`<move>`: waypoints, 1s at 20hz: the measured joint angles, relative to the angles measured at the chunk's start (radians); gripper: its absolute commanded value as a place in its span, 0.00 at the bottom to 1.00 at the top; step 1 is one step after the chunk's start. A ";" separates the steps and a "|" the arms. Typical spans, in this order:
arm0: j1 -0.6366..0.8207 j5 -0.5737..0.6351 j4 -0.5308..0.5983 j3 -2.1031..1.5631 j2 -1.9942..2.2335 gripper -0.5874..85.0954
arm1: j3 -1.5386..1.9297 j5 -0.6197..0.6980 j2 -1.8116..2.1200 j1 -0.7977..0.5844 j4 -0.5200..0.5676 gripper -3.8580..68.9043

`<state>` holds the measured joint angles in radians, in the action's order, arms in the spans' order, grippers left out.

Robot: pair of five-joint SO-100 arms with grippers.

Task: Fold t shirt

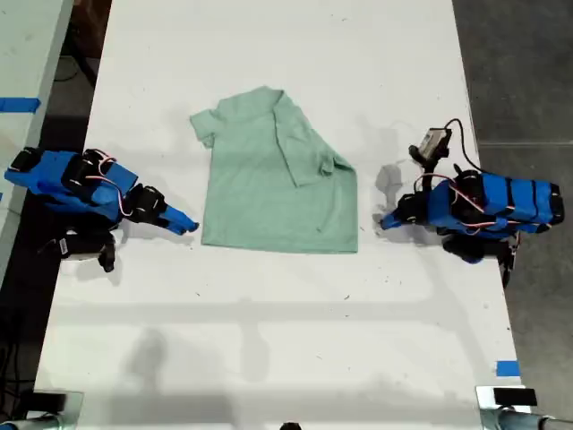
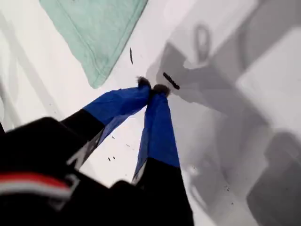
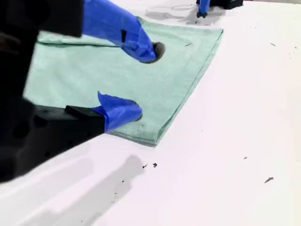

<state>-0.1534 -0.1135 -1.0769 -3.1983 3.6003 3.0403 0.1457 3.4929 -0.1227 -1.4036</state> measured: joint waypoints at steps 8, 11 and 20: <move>0.000 0.000 0.000 0.000 0.000 0.20 | 0.003 0.017 0.002 0.014 0.000 0.09; 0.000 0.000 0.000 0.000 0.000 0.20 | 0.003 0.017 0.002 0.014 0.000 0.08; 0.000 0.000 0.000 0.000 0.000 0.20 | 0.005 0.037 0.002 0.040 0.000 0.08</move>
<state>-0.1534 -0.1135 -1.0769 -3.1983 3.6003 3.0450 0.1825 3.4944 -0.0828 -1.4036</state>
